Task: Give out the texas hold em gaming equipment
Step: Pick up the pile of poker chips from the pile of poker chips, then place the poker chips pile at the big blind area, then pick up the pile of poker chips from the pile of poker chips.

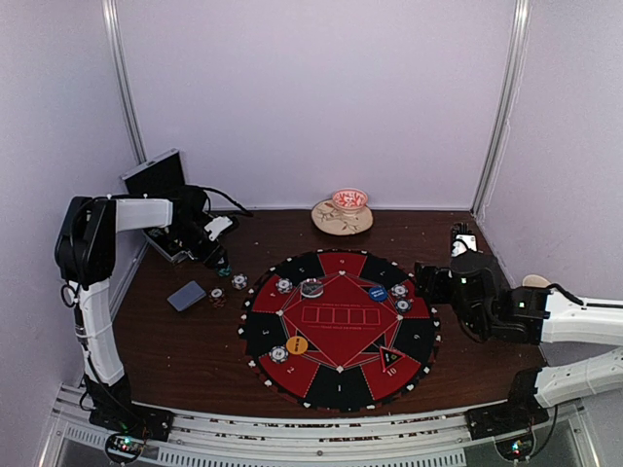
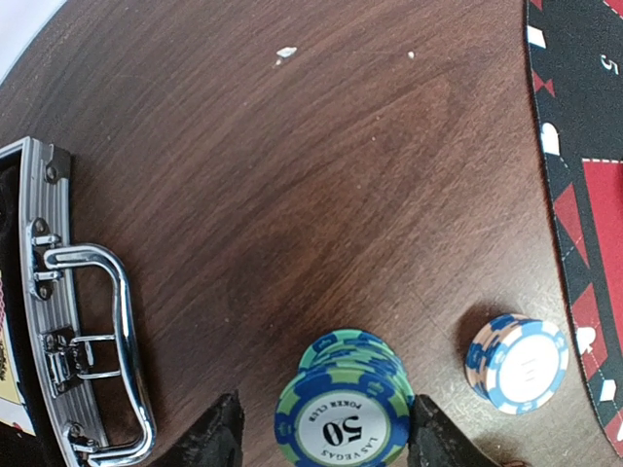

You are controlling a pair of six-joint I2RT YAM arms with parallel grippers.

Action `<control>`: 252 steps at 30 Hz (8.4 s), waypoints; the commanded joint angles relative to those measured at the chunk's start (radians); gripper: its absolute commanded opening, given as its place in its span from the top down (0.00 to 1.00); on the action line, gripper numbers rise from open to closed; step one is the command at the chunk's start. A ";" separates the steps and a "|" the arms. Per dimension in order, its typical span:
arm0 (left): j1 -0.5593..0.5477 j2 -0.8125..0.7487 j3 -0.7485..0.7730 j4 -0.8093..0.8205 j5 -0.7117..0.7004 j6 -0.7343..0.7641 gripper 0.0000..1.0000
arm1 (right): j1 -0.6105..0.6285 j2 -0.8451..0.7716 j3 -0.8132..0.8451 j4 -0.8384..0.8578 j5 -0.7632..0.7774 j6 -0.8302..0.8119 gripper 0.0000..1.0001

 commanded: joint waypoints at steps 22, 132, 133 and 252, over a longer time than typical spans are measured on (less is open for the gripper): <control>0.010 0.000 0.000 -0.034 0.061 0.022 0.77 | 0.008 -0.019 0.016 0.003 0.007 -0.003 0.01; -0.826 -0.282 -0.477 0.239 0.070 0.303 0.84 | 0.009 -0.023 0.012 -0.001 0.036 -0.014 0.01; -0.826 -0.278 -0.480 0.242 0.067 0.303 0.84 | 0.010 -0.023 0.012 -0.001 0.035 -0.015 0.01; 0.012 -0.009 -0.110 0.153 0.055 -0.051 0.31 | 0.009 -0.023 0.016 -0.004 0.024 -0.020 0.01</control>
